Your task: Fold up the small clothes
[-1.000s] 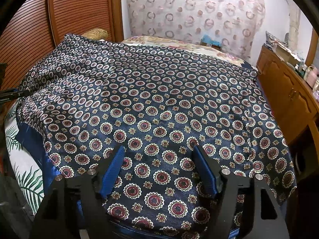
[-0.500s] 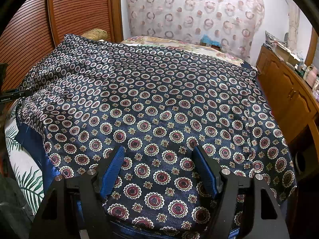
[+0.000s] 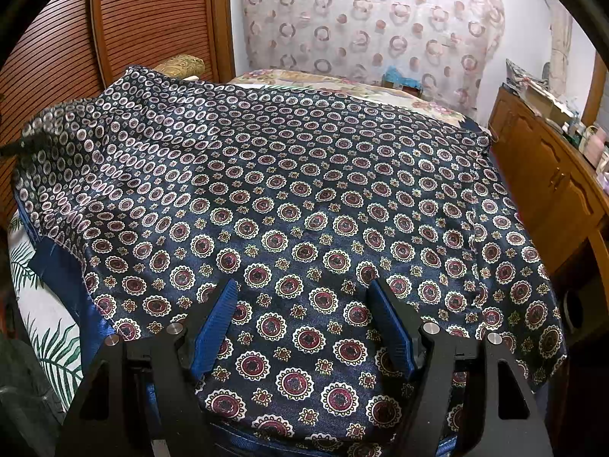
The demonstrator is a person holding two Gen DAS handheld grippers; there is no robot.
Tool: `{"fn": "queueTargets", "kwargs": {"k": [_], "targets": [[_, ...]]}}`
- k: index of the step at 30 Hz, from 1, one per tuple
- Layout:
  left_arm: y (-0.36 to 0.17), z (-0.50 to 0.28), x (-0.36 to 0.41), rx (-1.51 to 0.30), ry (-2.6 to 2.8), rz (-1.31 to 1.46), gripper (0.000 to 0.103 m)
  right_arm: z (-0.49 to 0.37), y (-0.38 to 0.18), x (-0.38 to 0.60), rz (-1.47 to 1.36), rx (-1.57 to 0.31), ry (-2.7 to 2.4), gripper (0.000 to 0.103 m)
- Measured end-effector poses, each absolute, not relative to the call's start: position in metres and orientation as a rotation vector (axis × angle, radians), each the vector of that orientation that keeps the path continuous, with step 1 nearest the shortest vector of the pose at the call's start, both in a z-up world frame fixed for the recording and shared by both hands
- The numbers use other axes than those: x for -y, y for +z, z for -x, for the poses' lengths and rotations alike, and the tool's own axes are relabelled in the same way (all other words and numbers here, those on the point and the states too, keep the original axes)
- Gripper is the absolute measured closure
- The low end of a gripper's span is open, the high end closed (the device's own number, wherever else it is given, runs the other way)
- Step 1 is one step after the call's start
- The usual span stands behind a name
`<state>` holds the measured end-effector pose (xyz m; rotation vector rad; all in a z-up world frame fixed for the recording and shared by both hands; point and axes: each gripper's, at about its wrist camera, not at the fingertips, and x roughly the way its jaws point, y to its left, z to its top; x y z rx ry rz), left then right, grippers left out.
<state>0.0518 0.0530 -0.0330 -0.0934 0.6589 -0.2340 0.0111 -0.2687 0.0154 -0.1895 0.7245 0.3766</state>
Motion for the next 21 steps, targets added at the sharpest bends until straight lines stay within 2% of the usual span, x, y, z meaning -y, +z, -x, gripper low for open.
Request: {"fn": "queueTargets", "kwargs": {"k": [21], "targets": [[0.033,-0.083,0.060,-0.546,-0.465,-0.041,0.095,-0.011,0.014,0.267,0.180,-0.724,0.379,0.030]]}}
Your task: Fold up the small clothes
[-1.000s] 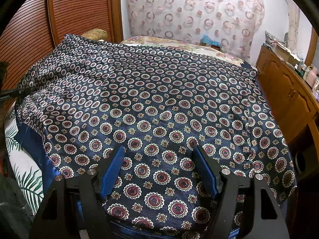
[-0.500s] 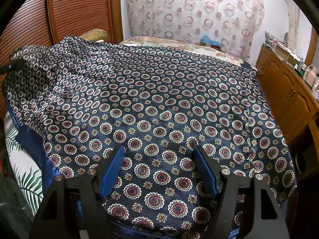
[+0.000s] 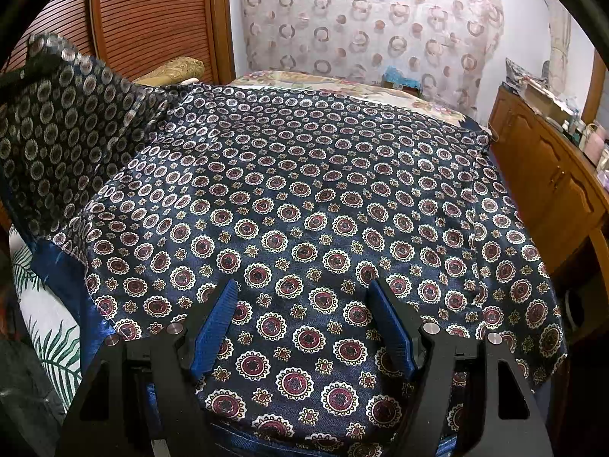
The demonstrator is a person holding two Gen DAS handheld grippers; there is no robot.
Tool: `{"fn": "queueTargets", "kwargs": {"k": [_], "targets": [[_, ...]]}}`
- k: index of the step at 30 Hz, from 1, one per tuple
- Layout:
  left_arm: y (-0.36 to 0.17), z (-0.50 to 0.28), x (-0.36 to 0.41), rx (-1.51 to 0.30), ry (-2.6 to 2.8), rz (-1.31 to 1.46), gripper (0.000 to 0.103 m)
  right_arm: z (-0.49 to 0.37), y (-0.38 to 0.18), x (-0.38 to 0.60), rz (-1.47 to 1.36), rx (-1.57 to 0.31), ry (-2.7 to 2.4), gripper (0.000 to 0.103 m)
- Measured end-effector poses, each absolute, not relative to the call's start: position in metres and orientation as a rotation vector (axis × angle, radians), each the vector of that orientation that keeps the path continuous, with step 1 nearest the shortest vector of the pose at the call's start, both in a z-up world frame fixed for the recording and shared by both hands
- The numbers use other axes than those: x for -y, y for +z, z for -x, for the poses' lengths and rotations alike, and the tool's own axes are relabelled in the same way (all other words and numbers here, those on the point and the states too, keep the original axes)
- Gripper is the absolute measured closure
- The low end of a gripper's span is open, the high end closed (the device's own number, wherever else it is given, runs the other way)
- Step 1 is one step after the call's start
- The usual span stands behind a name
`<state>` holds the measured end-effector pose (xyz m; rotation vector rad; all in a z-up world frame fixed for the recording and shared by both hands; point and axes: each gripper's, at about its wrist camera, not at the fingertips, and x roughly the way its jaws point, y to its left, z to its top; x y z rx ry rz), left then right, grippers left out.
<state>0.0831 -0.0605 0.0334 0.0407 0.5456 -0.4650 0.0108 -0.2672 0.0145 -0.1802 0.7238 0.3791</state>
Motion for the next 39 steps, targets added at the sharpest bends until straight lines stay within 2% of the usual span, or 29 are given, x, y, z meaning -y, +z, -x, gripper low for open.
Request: {"fn": "queueTargets", "kwargs": {"k": [13,18,21,23,25,39], "targets": [[0.022,-0.115,0.121,-0.594,-0.520,-0.134,0.093,-0.011,0.015,0.271,0.147,-0.720,0.385,0.030],[0.009,-0.111,0.122,-0.608,-0.536,-0.122,0.065,-0.011,0.015,0.272,0.142,-0.720,0.384,0.030],[0.005,-0.106,0.119,-0.613,-0.536,-0.116,0.058,-0.012,0.014,0.273,0.137,-0.720,0.386,0.030],[0.001,-0.103,0.115,-0.626,-0.526,-0.109,0.040,-0.011,0.014,0.273,0.136,-0.720,0.387,0.030],[-0.001,-0.098,0.107,-0.618,-0.503,-0.102,0.030,-0.011,0.014,0.273,0.133,-0.720,0.387,0.030],[-0.007,-0.073,0.051,-0.600,-0.373,-0.036,0.027,-0.013,0.015,0.277,0.116,-0.717,0.386,0.030]]}}
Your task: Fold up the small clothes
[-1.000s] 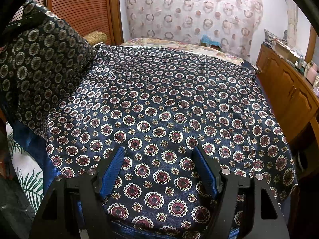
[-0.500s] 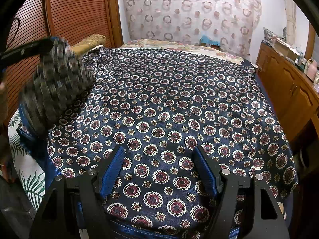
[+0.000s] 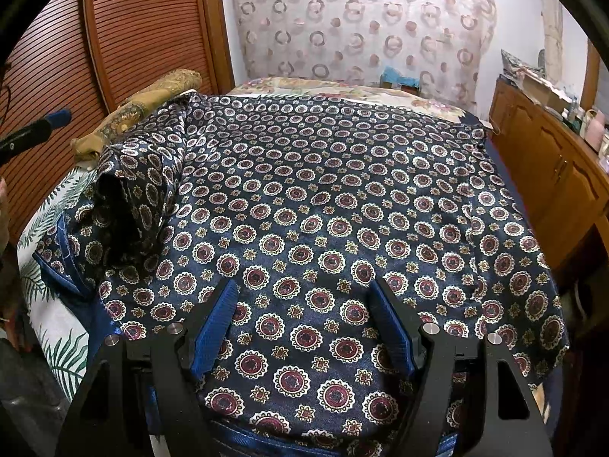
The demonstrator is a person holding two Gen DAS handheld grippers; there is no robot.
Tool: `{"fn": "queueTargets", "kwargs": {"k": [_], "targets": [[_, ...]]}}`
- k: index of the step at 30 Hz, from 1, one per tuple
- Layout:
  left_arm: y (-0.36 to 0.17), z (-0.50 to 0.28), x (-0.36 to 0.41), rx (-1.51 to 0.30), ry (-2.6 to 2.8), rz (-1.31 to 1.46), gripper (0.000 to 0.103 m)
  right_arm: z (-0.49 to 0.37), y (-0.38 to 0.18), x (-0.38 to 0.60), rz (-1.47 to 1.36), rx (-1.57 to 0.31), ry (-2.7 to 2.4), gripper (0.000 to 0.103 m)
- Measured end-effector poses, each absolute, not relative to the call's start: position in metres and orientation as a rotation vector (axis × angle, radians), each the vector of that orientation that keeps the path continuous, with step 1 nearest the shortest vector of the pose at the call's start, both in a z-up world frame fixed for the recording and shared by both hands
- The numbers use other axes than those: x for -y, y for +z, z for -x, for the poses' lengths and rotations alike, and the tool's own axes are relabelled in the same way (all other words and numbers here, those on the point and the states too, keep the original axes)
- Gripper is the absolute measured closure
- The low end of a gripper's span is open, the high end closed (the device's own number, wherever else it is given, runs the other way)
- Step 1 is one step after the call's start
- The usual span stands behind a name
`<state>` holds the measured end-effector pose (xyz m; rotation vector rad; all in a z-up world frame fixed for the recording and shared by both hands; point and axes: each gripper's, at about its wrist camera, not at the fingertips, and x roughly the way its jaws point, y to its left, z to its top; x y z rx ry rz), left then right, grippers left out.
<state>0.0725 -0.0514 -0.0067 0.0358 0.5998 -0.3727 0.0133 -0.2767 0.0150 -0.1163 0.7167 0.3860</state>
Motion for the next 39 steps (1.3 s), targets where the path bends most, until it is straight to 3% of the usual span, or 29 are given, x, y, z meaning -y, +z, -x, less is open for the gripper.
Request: {"fn": "queueTargets", "kwargs": {"k": [19,29,32,33,34,37,39], "targets": [[-0.028,-0.074,0.021,-0.632,-0.280,-0.002,0.027,0.014,0.075,0.210,0.100,-0.577,0.585,0.030],[-0.036,-0.073,0.014,-0.642,-0.267,0.016,0.027,-0.025,0.048,0.167,0.185,-0.654,0.606,0.030],[-0.038,-0.072,0.014,-0.647,-0.267,0.019,0.027,-0.042,0.038,0.159,0.190,-0.688,0.609,0.047],[-0.039,-0.072,0.013,-0.648,-0.266,0.020,0.027,-0.045,0.035,0.157,0.188,-0.695,0.613,0.062],[-0.039,-0.071,0.013,-0.649,-0.266,0.021,0.027,-0.047,0.035,0.157,0.188,-0.696,0.620,0.085],[-0.039,-0.071,0.013,-0.647,-0.266,0.020,0.027,-0.043,0.040,0.159,0.172,-0.659,0.642,0.097],[-0.038,-0.071,0.013,-0.641,-0.267,0.021,0.027,-0.035,0.050,0.168,0.139,-0.614,0.650,0.098]]}}
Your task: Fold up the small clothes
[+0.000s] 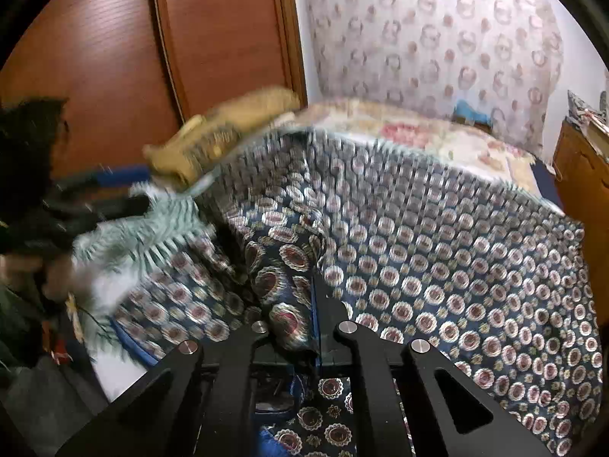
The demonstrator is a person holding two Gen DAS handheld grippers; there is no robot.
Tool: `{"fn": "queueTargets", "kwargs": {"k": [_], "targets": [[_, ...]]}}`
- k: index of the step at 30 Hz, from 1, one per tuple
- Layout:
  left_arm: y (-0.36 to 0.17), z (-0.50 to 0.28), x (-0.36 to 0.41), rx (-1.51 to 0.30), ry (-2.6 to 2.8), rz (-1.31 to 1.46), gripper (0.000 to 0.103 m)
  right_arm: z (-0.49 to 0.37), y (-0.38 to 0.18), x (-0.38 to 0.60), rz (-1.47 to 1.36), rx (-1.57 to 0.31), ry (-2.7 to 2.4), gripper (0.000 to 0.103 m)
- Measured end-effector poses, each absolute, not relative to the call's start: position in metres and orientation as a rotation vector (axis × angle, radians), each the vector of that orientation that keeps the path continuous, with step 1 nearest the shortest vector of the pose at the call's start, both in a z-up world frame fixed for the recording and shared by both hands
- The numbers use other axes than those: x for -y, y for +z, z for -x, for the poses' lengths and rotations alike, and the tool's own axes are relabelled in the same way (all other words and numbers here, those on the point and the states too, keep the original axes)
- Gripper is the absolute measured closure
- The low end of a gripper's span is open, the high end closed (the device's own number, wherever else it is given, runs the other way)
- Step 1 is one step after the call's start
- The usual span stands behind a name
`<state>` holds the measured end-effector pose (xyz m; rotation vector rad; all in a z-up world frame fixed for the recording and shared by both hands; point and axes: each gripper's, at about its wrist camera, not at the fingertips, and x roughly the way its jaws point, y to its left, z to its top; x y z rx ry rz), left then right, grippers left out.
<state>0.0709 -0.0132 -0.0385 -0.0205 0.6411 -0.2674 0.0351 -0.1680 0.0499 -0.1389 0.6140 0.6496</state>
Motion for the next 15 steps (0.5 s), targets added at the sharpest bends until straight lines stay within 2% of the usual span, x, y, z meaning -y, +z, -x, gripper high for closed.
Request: {"fn": "queueTargets", "kwargs": {"k": [7,15], "targets": [[-0.034,-0.067,0.020,-0.623,-0.286,0.019,0.027,-0.008,0.082,0.212,0.057,-0.495,0.574,0.098],[-0.032,-0.066,0.035,-0.615,-0.321,0.003,0.027,0.003,0.078,0.280,0.051,-0.511,0.373,0.098]]}}
